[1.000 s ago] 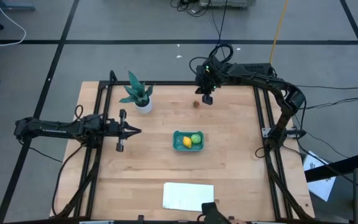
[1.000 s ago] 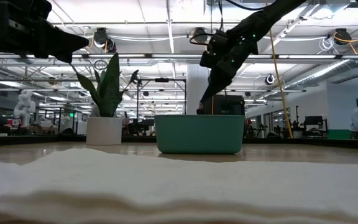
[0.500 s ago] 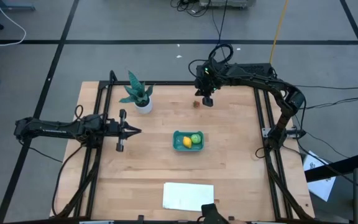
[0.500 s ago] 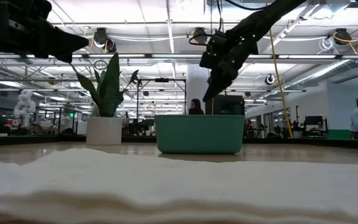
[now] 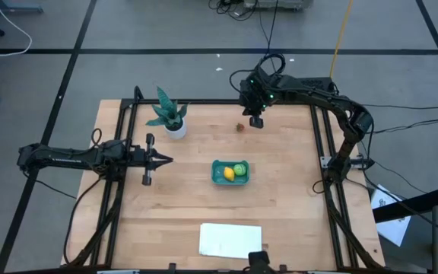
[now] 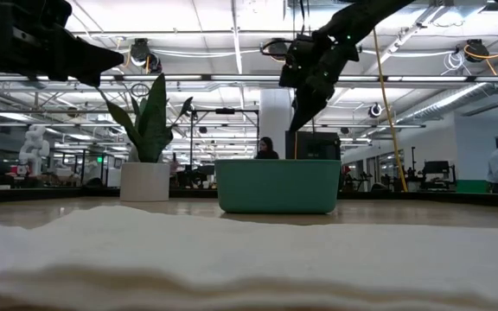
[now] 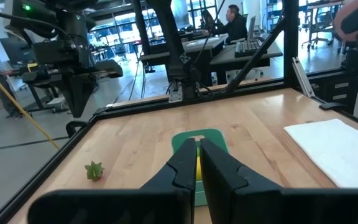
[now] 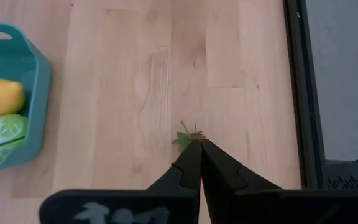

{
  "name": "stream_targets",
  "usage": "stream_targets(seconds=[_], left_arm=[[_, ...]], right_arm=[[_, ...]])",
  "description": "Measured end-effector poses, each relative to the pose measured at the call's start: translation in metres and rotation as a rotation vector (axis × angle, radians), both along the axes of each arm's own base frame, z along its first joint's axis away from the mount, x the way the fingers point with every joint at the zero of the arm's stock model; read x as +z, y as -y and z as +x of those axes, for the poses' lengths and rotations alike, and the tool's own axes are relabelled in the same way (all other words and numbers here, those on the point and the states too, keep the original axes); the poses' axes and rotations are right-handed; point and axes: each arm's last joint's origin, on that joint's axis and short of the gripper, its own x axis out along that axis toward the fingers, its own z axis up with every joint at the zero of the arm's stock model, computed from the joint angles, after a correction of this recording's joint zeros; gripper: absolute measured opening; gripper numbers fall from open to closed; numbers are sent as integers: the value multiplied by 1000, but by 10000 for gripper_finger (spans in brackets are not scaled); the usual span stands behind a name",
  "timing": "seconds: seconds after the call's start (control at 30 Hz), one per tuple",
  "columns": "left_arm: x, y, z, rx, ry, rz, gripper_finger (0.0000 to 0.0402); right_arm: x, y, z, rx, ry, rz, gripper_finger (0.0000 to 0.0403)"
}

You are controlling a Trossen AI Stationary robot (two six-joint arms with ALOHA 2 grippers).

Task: Pick and placing Produce into tupperware
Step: Put the red strawberry into the blue bin

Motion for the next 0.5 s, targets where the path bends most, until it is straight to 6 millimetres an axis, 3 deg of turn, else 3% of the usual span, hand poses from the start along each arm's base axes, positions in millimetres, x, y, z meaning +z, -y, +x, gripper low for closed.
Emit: stream_targets(seconds=[0.5], left_arm=[[0, -1, 0, 19, 1, 20, 26]], right_arm=[[22, -9, 6, 2, -3, 16, 0]])
